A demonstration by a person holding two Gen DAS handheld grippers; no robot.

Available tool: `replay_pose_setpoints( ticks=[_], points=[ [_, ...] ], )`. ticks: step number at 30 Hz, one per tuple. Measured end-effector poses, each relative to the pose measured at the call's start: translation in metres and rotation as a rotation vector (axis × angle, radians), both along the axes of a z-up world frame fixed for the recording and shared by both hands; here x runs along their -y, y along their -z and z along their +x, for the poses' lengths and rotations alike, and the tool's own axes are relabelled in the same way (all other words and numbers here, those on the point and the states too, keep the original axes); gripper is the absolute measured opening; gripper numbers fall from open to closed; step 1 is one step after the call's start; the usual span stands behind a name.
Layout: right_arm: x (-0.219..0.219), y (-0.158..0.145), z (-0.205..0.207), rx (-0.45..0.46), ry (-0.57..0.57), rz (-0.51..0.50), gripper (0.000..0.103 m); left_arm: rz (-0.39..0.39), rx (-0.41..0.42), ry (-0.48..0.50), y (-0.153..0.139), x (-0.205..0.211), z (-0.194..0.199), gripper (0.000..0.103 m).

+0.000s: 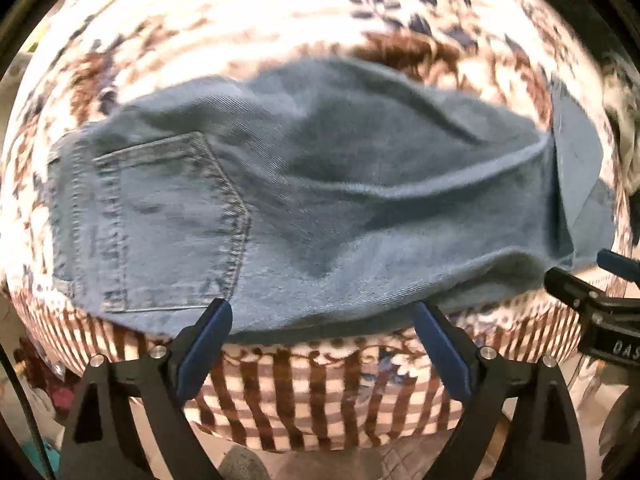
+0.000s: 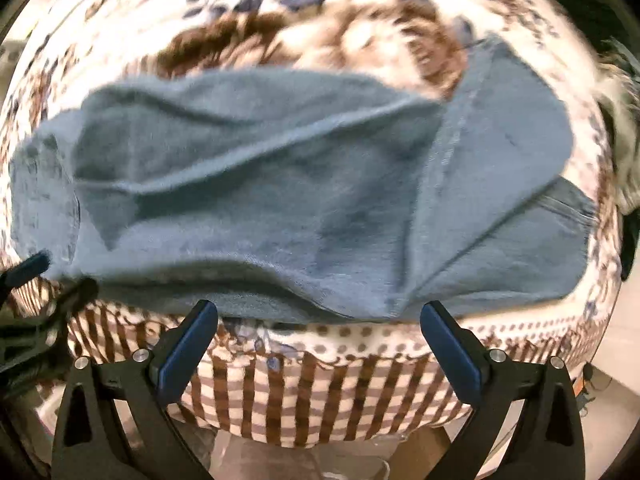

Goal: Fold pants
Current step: 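Lift the hems with both grippers and fold them over toward the waistband, then open both grippers and release the folded legs onto the jeans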

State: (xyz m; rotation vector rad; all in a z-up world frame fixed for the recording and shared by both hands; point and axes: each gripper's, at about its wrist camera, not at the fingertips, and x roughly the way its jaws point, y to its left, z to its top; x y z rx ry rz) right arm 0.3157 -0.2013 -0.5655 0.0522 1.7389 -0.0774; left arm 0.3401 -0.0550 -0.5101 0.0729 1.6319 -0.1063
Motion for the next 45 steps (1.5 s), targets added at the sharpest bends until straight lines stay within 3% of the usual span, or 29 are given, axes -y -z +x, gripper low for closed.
replay_pose_setpoints(
  ticks=[6, 9, 18, 20, 21, 22, 23, 26, 29, 33, 35, 39, 42, 44, 45],
  points=[
    [0.035, -0.026, 0.012, 0.081, 0.085, -0.075, 0.103, 0.09, 0.157, -0.079, -0.026, -0.01, 0.01, 0.093],
    [0.064, -0.019, 0.024, 0.106, 0.158, -0.074, 0.103, 0.123, 0.178, -0.111, -0.022, -0.016, 0.02, 0.093],
    [0.162, 0.074, 0.102, 0.145, 0.364, -0.133, 0.099, 0.136, 0.201, -0.186, 0.021, 0.005, 0.039, 0.093],
    [0.168, 0.101, 0.117, 0.111, 0.325, -0.116, 0.07, 0.143, 0.197, -0.18, 0.025, 0.011, 0.033, 0.093],
    [0.169, 0.106, 0.118, 0.112, 0.299, -0.125, 0.065, 0.142, 0.194, -0.178, 0.026, 0.014, 0.03, 0.093],
    [0.171, 0.103, 0.117, 0.15, 0.292, -0.117, 0.04, 0.132, 0.196, -0.178, 0.026, 0.017, 0.026, 0.093],
    [0.177, 0.092, 0.11, 0.203, 0.314, -0.099, 0.012, 0.126, 0.198, -0.176, 0.025, 0.021, 0.022, 0.093],
    [0.213, 0.051, 0.063, 0.338, 0.499, -0.04, 0.008, 0.1, 0.203, -0.17, 0.021, 0.031, 0.011, 0.093],
    [0.258, 0.035, -0.009, 0.369, 0.725, -0.005, 0.007, 0.075, 0.204, -0.175, 0.018, 0.043, 0.002, 0.093],
    [0.301, 0.083, -0.081, 0.238, 0.957, 0.141, 0.008, 0.063, 0.193, -0.18, 0.02, 0.059, -0.006, 0.093],
    [0.311, 0.103, -0.105, 0.223, 1.051, 0.238, 0.009, 0.064, 0.186, -0.177, 0.023, 0.068, -0.007, 0.093],
    [0.323, 0.098, -0.116, 0.332, 1.112, 0.27, 0.025, 0.084, 0.21, -0.151, 0.023, 0.084, -0.007, 0.093],
    [0.335, 0.107, -0.108, 0.346, 1.139, 0.295, 0.026, 0.086, 0.221, -0.143, 0.022, 0.092, -0.006, 0.093],
    [0.338, 0.103, -0.103, 0.38, 1.127, 0.271, 0.0, 0.086, 0.228, -0.147, 0.019, 0.092, -0.005, 0.093],
    [0.34, 0.096, -0.1, 0.399, 1.106, 0.231, 0.0, 0.086, 0.235, -0.15, 0.018, 0.091, -0.004, 0.093]
  ],
)
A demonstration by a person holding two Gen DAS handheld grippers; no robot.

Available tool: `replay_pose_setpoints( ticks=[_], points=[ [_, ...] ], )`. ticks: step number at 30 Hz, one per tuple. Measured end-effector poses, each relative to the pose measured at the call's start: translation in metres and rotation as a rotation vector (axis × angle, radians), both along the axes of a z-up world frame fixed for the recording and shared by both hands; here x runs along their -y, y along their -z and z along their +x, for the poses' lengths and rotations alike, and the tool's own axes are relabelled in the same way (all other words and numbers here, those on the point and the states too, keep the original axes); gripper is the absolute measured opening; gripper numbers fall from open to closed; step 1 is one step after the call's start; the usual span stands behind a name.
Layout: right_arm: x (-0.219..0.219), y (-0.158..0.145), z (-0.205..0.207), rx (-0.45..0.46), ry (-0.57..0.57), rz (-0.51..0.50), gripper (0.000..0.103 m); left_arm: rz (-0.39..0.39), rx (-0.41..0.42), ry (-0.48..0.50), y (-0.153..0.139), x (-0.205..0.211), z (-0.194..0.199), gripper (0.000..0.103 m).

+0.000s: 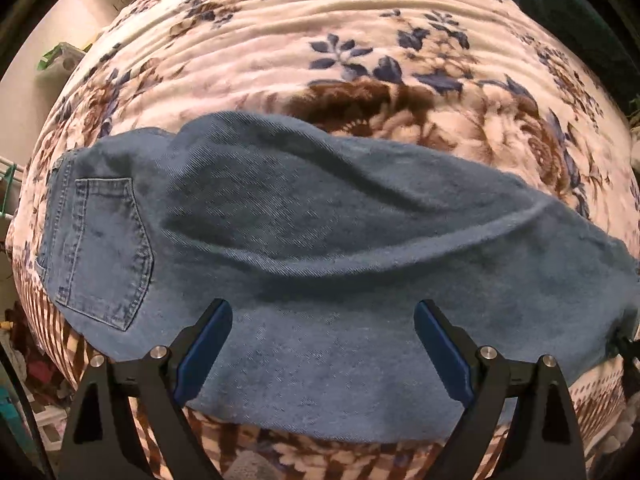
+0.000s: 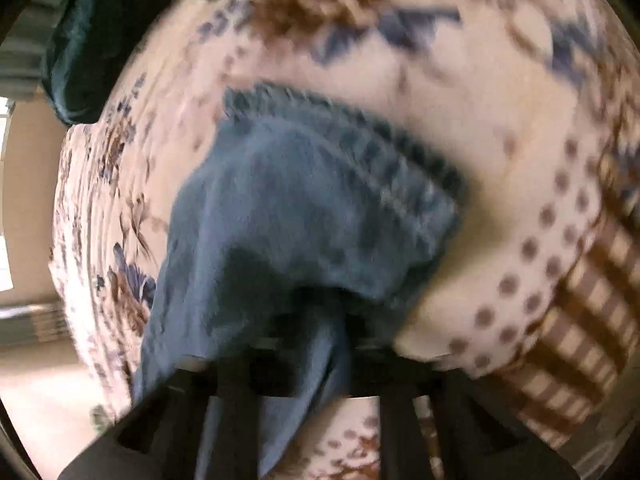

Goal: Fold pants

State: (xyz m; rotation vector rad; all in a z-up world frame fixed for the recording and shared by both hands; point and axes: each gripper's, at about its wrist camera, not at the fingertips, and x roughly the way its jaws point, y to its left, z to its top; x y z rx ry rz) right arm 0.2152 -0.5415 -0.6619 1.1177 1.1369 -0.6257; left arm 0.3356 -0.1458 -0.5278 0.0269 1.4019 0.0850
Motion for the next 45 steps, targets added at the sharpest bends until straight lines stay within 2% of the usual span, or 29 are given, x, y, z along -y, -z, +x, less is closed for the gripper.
replay_pose_setpoints(
  ticks=[2, 3, 5, 7, 9, 11, 12, 13, 17, 19, 21, 25, 29, 32, 33, 34, 35, 36, 38, 41, 43, 45],
  points=[
    [0.003, -0.014, -0.002, -0.055, -0.001, -0.128, 0.0, 0.001, 0.015, -0.011, -0.004, -0.008, 0.001, 0.093],
    [0.016, -0.016, -0.009, -0.081, 0.018, -0.144, 0.0, -0.003, 0.019, -0.018, -0.006, -0.012, 0.002, 0.093],
    [0.031, -0.003, -0.017, -0.082, 0.04, -0.035, 0.0, -0.006, 0.025, -0.041, -0.009, -0.028, 0.003, 0.093],
    [0.03, -0.002, -0.007, -0.107, -0.023, 0.023, 0.003, -0.018, 0.03, -0.063, -0.013, -0.042, 0.005, 0.093],
    [0.02, -0.014, -0.004, -0.127, -0.11, -0.005, 0.016, -0.014, 0.045, -0.089, -0.02, -0.061, 0.007, 0.093],
    [-0.006, -0.029, 0.012, -0.148, -0.202, -0.038, 0.062, -0.005, 0.057, -0.121, -0.03, -0.088, 0.011, 0.093],
    [-0.024, -0.036, 0.02, -0.148, -0.236, -0.034, 0.069, -0.003, 0.064, -0.14, -0.035, -0.102, 0.013, 0.093],
    [-0.045, -0.041, 0.026, -0.14, -0.26, -0.014, 0.071, 0.006, 0.071, -0.165, -0.039, -0.122, 0.016, 0.093],
    [-0.124, -0.042, 0.06, -0.135, -0.36, 0.064, 0.071, 0.03, 0.093, -0.266, -0.055, -0.21, 0.03, 0.093],
    [-0.173, -0.041, 0.081, -0.126, -0.416, 0.063, 0.071, 0.039, 0.096, -0.317, -0.06, -0.258, 0.039, 0.093],
    [-0.213, -0.044, 0.089, -0.126, -0.446, 0.05, 0.071, 0.017, 0.084, -0.349, -0.061, -0.299, 0.05, 0.093],
    [-0.294, -0.041, 0.123, -0.131, -0.521, 0.018, 0.07, -0.074, -0.008, -0.382, -0.034, -0.374, 0.078, 0.093],
    [-0.357, -0.033, 0.155, -0.168, -0.614, -0.066, 0.07, -0.174, -0.121, -0.339, 0.01, -0.413, 0.107, 0.093],
    [-0.386, -0.025, 0.176, -0.198, -0.639, -0.092, 0.07, -0.342, -0.157, -0.307, 0.033, -0.42, 0.119, 0.092],
    [-0.392, -0.024, 0.182, -0.207, -0.641, -0.102, 0.07, -0.373, -0.15, -0.301, 0.035, -0.419, 0.121, 0.085],
    [-0.397, -0.022, 0.189, -0.217, -0.642, -0.113, 0.07, -0.41, -0.126, -0.281, 0.033, -0.415, 0.122, 0.049],
    [-0.401, -0.019, 0.194, -0.229, -0.645, -0.125, 0.07, -0.424, -0.11, -0.247, 0.029, -0.409, 0.124, 0.038],
    [-0.404, -0.018, 0.198, -0.242, -0.645, -0.135, 0.07, -0.38, -0.079, -0.211, 0.022, -0.402, 0.125, 0.031],
    [-0.406, -0.016, 0.206, -0.262, -0.642, -0.15, 0.07, -0.339, -0.012, -0.141, 0.004, -0.389, 0.126, 0.026],
    [-0.415, -0.012, 0.219, -0.286, -0.654, -0.183, 0.07, -0.328, -0.006, -0.124, -0.005, -0.39, 0.132, 0.026],
    [-0.418, -0.011, 0.224, -0.293, -0.663, -0.201, 0.07, -0.281, -0.059, -0.14, 0.014, -0.402, 0.14, 0.026],
    [-0.422, -0.011, 0.229, -0.302, -0.666, -0.211, 0.07, -0.272, -0.097, -0.164, 0.035, -0.411, 0.139, 0.028]
  ],
)
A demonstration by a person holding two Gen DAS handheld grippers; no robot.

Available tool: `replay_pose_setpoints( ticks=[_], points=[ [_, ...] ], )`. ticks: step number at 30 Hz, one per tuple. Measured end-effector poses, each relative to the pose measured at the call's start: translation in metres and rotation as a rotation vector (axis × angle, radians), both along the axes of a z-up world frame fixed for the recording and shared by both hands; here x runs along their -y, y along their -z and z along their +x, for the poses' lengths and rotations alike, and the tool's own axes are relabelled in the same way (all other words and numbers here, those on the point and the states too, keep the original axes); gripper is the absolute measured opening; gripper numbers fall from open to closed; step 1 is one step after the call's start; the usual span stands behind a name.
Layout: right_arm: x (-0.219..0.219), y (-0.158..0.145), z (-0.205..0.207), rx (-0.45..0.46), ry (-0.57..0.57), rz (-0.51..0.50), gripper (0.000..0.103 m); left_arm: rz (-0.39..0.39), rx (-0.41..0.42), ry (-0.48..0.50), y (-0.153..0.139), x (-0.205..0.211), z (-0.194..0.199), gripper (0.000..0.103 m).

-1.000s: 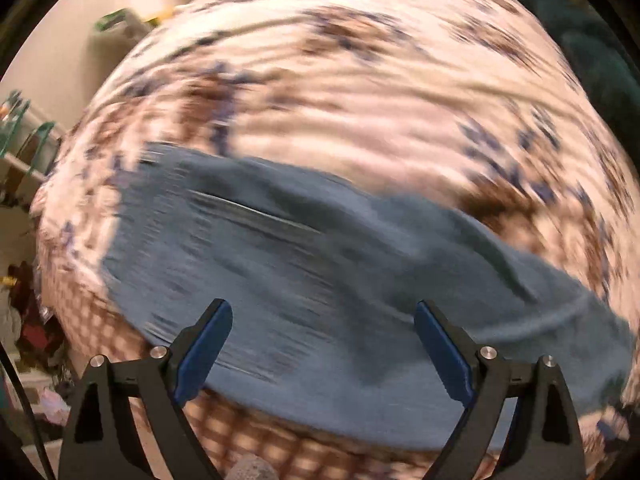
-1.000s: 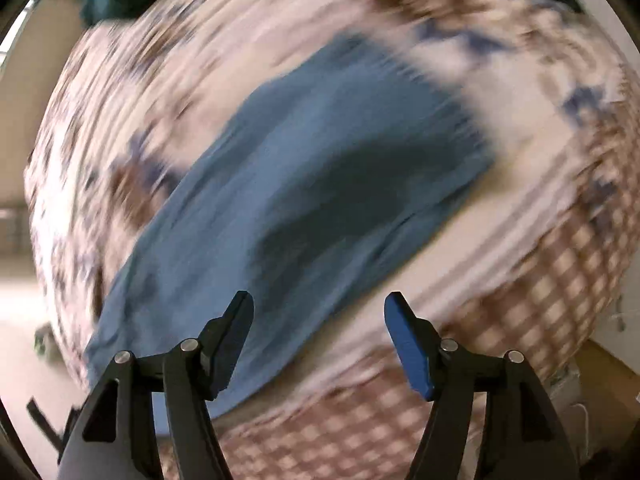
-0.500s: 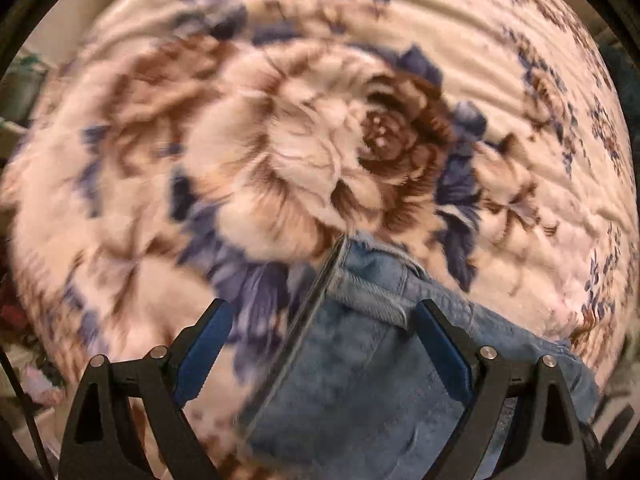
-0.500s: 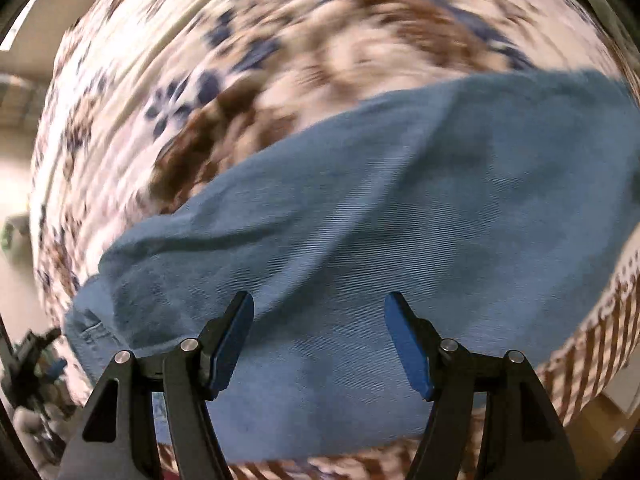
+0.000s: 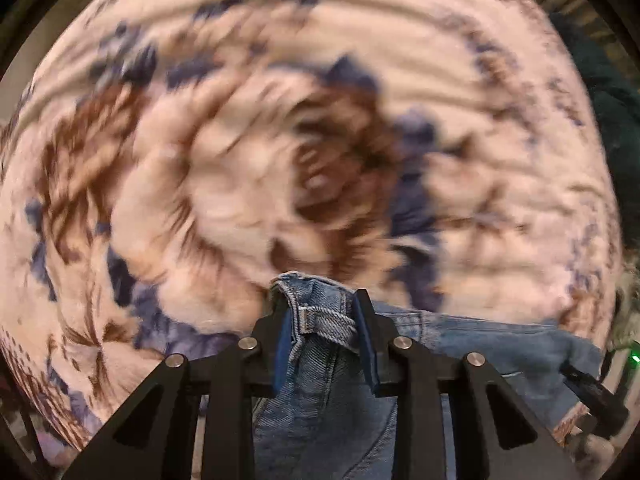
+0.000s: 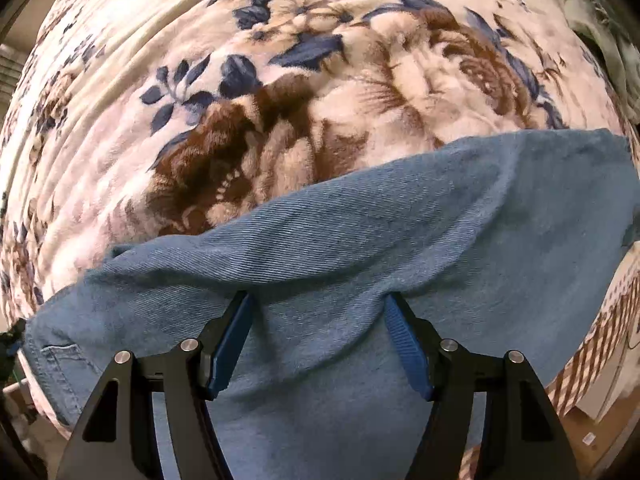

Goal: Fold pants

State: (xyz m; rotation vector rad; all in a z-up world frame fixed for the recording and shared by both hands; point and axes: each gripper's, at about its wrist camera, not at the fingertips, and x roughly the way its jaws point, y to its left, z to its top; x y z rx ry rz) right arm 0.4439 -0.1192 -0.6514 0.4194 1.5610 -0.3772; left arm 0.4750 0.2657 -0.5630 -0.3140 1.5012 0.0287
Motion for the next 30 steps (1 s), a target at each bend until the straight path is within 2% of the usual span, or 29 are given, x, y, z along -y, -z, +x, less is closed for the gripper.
replay_pose_setpoints(
  ticks=[3, 5, 6, 7, 9, 10, 11, 12, 14, 16, 22, 23, 25, 27, 28, 29, 30],
  points=[
    [-0.001, 0.002, 0.002, -0.017, 0.009, 0.014, 0.07, 0.01, 0.003, 0.01, 0.002, 0.004, 0.002, 0.029],
    [0.005, -0.001, -0.005, -0.026, 0.028, 0.044, 0.07, 0.066, 0.013, 0.012, -0.015, 0.015, 0.003, 0.037],
    [0.008, -0.002, -0.009, -0.023, 0.039, 0.068, 0.07, 0.104, 0.02, -0.003, -0.026, 0.021, 0.001, 0.038],
    [0.013, -0.004, -0.014, -0.017, 0.053, 0.093, 0.07, 0.149, 0.035, -0.017, -0.041, 0.029, -0.005, 0.038],
    [0.027, -0.011, -0.028, 0.017, 0.088, 0.148, 0.07, 0.193, 0.074, 0.0, -0.067, 0.049, -0.014, 0.046],
    [0.035, -0.015, -0.035, 0.029, 0.099, 0.16, 0.07, 0.205, 0.102, 0.017, -0.08, 0.064, -0.02, 0.059],
    [0.049, -0.02, -0.045, 0.041, 0.119, 0.166, 0.07, 0.217, 0.116, 0.026, -0.089, 0.077, -0.025, 0.079],
    [0.062, -0.024, -0.055, 0.052, 0.141, 0.17, 0.07, 0.216, 0.124, 0.036, -0.095, 0.094, -0.029, 0.085],
    [0.099, -0.034, -0.078, 0.075, 0.218, 0.181, 0.07, 0.176, 0.128, 0.056, -0.103, 0.13, -0.042, 0.087],
    [0.15, -0.042, -0.107, 0.101, 0.334, 0.176, 0.07, 0.112, 0.111, 0.095, -0.1, 0.168, -0.049, 0.087],
    [0.348, -0.065, -0.216, 0.182, 0.749, 0.042, 0.071, 0.013, 0.041, 0.238, -0.071, 0.313, -0.066, 0.087],
    [0.38, -0.062, -0.234, 0.195, 0.816, 0.029, 0.071, 0.013, 0.033, 0.26, -0.067, 0.336, -0.068, 0.087],
    [0.43, -0.051, -0.256, 0.208, 0.875, 0.046, 0.071, 0.012, 0.016, 0.309, -0.061, 0.38, -0.073, 0.087],
    [0.452, -0.029, -0.258, 0.216, 0.884, 0.119, 0.071, 0.015, -0.006, 0.34, -0.056, 0.412, -0.079, 0.087],
    [0.46, -0.018, -0.257, 0.223, 0.877, 0.172, 0.068, 0.008, -0.014, 0.355, -0.055, 0.428, -0.081, 0.087],
    [0.466, -0.009, -0.255, 0.243, 0.863, 0.217, 0.049, 0.012, -0.017, 0.369, -0.054, 0.44, -0.083, 0.087],
    [0.465, -0.005, -0.249, 0.238, 0.828, 0.218, 0.04, 0.023, -0.018, 0.382, -0.055, 0.449, -0.085, 0.087]
  ],
)
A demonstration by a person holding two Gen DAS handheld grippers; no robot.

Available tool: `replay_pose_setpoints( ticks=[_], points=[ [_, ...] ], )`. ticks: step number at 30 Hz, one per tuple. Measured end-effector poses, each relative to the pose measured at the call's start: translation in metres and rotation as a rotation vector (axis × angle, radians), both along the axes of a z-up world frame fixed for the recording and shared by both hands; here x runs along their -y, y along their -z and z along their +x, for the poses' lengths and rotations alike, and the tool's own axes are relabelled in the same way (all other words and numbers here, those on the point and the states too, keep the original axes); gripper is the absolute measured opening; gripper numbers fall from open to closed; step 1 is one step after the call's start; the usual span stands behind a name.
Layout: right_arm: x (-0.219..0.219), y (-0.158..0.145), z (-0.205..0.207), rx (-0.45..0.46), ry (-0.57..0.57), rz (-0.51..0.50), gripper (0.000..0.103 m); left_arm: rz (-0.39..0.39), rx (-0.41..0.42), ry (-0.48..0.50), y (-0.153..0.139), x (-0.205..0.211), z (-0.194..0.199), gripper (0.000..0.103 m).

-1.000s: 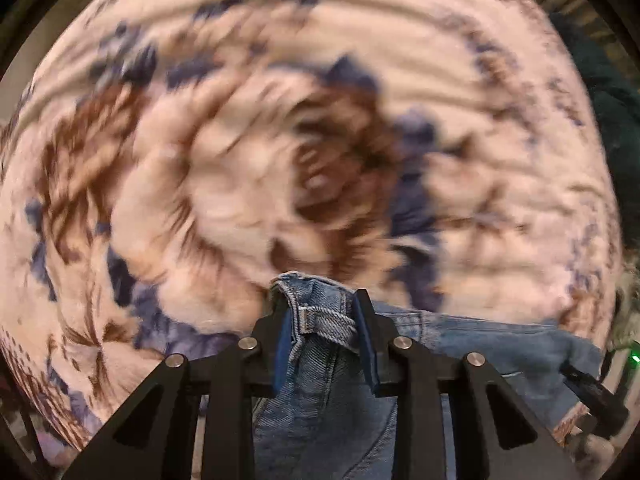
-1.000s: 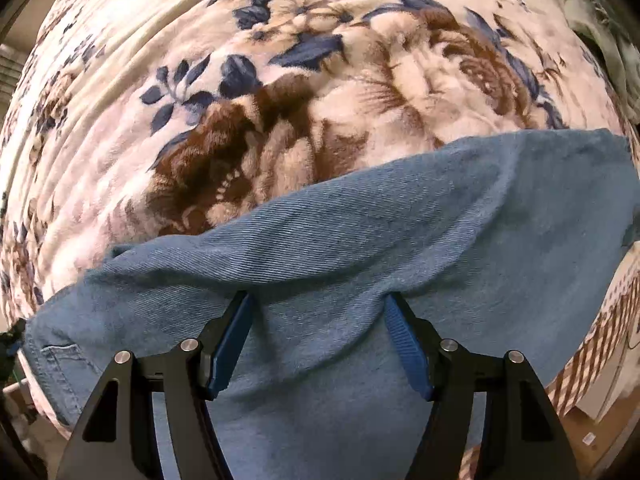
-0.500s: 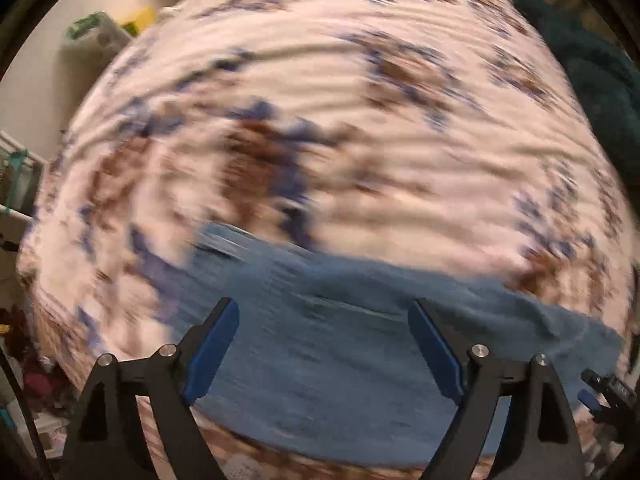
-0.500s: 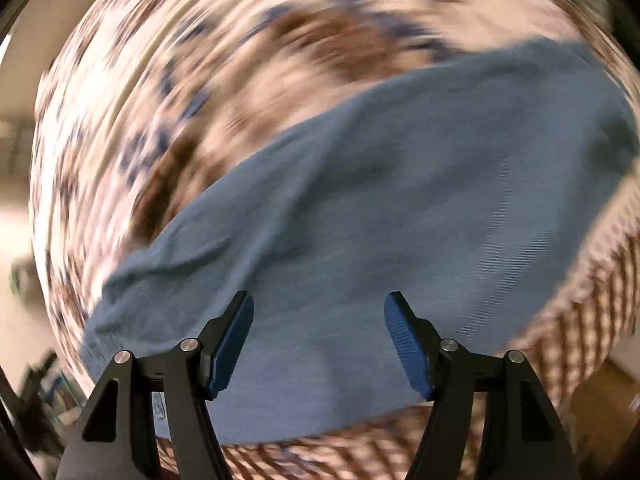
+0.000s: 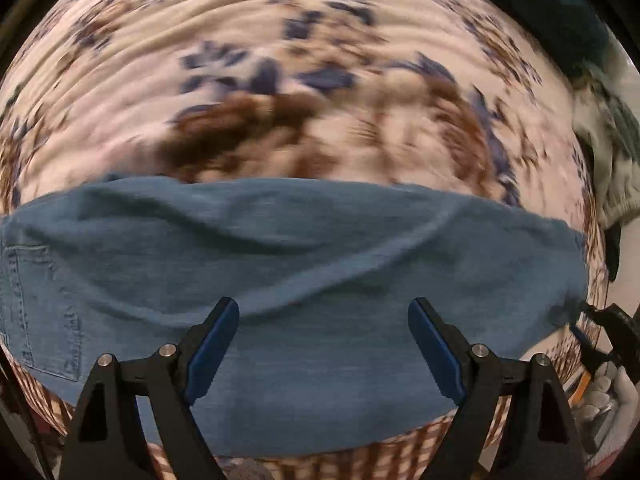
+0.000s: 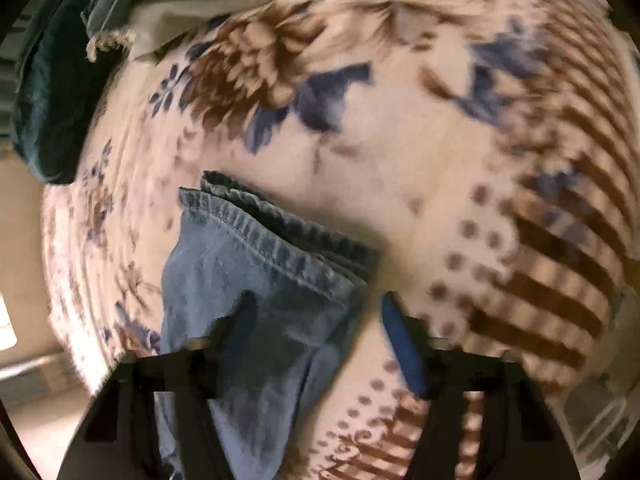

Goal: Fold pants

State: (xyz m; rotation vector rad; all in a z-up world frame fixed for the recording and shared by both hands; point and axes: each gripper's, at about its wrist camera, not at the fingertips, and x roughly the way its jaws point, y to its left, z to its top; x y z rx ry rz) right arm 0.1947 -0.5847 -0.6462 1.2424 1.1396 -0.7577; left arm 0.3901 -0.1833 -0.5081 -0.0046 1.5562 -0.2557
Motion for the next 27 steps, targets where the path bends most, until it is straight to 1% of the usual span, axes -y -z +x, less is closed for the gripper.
replay_pose_setpoints(
  ticks=[1, 2, 3, 5, 7, 9, 11, 12, 13, 15, 16, 17, 18, 19, 20, 22, 23, 24, 25, 26, 27],
  points=[
    [-0.003, 0.003, 0.007, -0.013, -0.03, -0.012, 0.031, 0.01, 0.004, 0.017, -0.001, 0.01, -0.001, 0.087],
    [-0.001, 0.001, 0.006, -0.007, -0.056, -0.036, 0.009, 0.019, 0.008, 0.028, -0.001, 0.017, -0.003, 0.087],
    [-0.001, -0.002, 0.006, 0.013, -0.061, -0.057, 0.009, 0.034, 0.011, 0.037, -0.001, 0.023, -0.002, 0.087],
    [-0.002, -0.013, -0.001, 0.092, -0.05, -0.081, 0.009, 0.052, 0.014, 0.052, -0.002, 0.03, -0.003, 0.087],
    [0.004, -0.028, -0.008, 0.133, -0.035, -0.112, 0.008, 0.073, 0.017, 0.061, 0.0, 0.036, -0.002, 0.087],
    [0.01, -0.031, -0.018, 0.127, -0.02, -0.107, 0.008, 0.084, 0.015, 0.065, 0.002, 0.038, -0.001, 0.087],
    [0.012, -0.015, -0.023, 0.083, -0.029, -0.066, 0.008, 0.099, 0.007, 0.062, 0.005, 0.04, 0.0, 0.087],
    [0.013, -0.006, -0.025, 0.066, -0.051, -0.05, 0.009, 0.101, 0.004, 0.061, 0.006, 0.041, 0.0, 0.087],
    [0.015, 0.005, -0.027, 0.044, -0.08, -0.009, 0.013, 0.106, 0.002, 0.058, 0.007, 0.042, 0.0, 0.087],
    [0.019, 0.026, -0.031, 0.009, -0.07, 0.088, 0.014, 0.112, 0.007, 0.049, 0.007, 0.043, 0.0, 0.087],
    [0.02, 0.026, -0.034, 0.013, -0.056, 0.094, 0.021, 0.119, 0.012, 0.041, 0.007, 0.041, -0.001, 0.087],
    [0.021, 0.023, -0.034, 0.016, -0.045, 0.085, 0.037, 0.125, 0.018, 0.031, 0.011, 0.046, 0.002, 0.087],
    [0.022, 0.019, -0.034, 0.012, -0.045, 0.071, 0.048, 0.128, 0.025, 0.017, 0.012, 0.043, -0.002, 0.087],
    [0.022, 0.016, -0.031, 0.009, -0.046, 0.058, 0.068, 0.134, 0.029, -0.005, 0.013, 0.036, -0.003, 0.087],
    [0.022, 0.016, -0.03, 0.018, -0.046, 0.058, 0.077, 0.138, 0.03, -0.029, 0.014, 0.029, -0.002, 0.087],
    [0.021, 0.025, -0.018, 0.007, -0.061, 0.088, 0.077, 0.133, 0.035, -0.099, 0.015, 0.01, -0.001, 0.087],
    [0.019, 0.038, -0.01, 0.01, -0.068, 0.129, 0.075, 0.129, 0.041, -0.138, 0.014, -0.001, -0.001, 0.087],
    [0.016, 0.048, -0.015, 0.014, -0.051, 0.169, 0.071, 0.125, 0.048, -0.171, 0.014, -0.01, 0.0, 0.087],
    [0.012, 0.059, -0.014, 0.034, -0.007, 0.214, 0.051, 0.122, 0.056, -0.216, 0.013, -0.023, 0.0, 0.087],
    [0.007, 0.063, -0.01, 0.065, 0.023, 0.24, 0.021, 0.121, 0.062, -0.245, 0.013, -0.032, 0.0, 0.087],
    [0.002, 0.061, -0.004, 0.077, 0.016, 0.227, 0.016, 0.116, 0.069, -0.279, 0.012, -0.042, 0.0, 0.087]
  ],
)
